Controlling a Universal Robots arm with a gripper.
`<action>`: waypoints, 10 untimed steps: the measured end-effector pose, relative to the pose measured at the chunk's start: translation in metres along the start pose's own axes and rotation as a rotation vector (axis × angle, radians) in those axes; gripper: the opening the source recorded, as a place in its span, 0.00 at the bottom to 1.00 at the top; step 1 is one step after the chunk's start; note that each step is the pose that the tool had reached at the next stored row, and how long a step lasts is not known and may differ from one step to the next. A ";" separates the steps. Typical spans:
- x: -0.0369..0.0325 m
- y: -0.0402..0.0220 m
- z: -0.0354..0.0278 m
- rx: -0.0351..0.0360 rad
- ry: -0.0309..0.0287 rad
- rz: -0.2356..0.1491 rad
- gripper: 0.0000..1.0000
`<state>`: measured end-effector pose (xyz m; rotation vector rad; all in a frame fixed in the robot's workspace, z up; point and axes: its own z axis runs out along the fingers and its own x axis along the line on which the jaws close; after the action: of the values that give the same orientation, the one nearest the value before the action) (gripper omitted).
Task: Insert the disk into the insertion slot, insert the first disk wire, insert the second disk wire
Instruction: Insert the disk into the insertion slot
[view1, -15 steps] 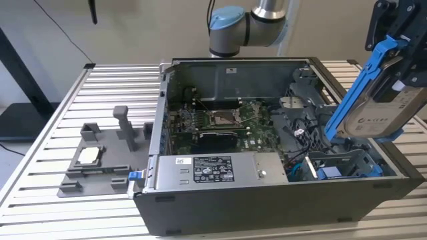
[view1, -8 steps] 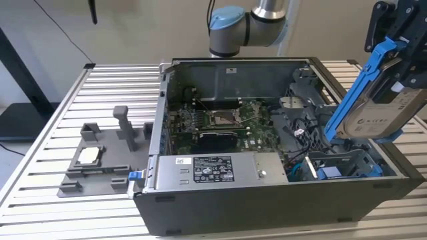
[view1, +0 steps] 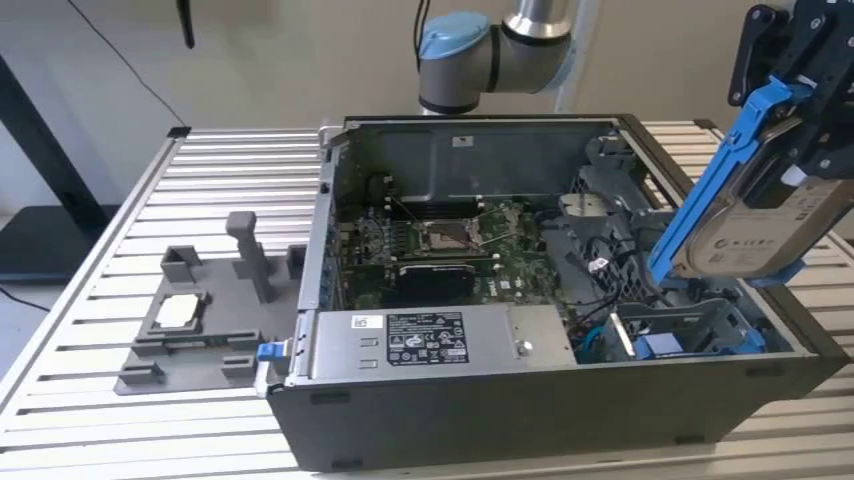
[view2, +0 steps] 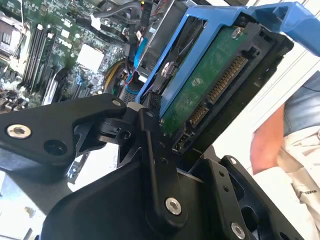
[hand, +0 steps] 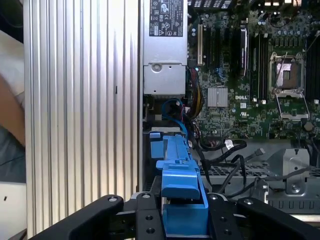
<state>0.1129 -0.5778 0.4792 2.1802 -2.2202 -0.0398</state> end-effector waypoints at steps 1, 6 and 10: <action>0.0000 0.0000 0.0007 0.0001 0.0001 0.000 0.33; 0.0000 -0.0003 0.0067 0.0020 0.0001 0.000 0.33; -0.0001 -0.0004 0.0120 0.0021 0.0001 0.000 0.33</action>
<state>0.1129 -0.5778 0.4672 2.1812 -2.2212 -0.0373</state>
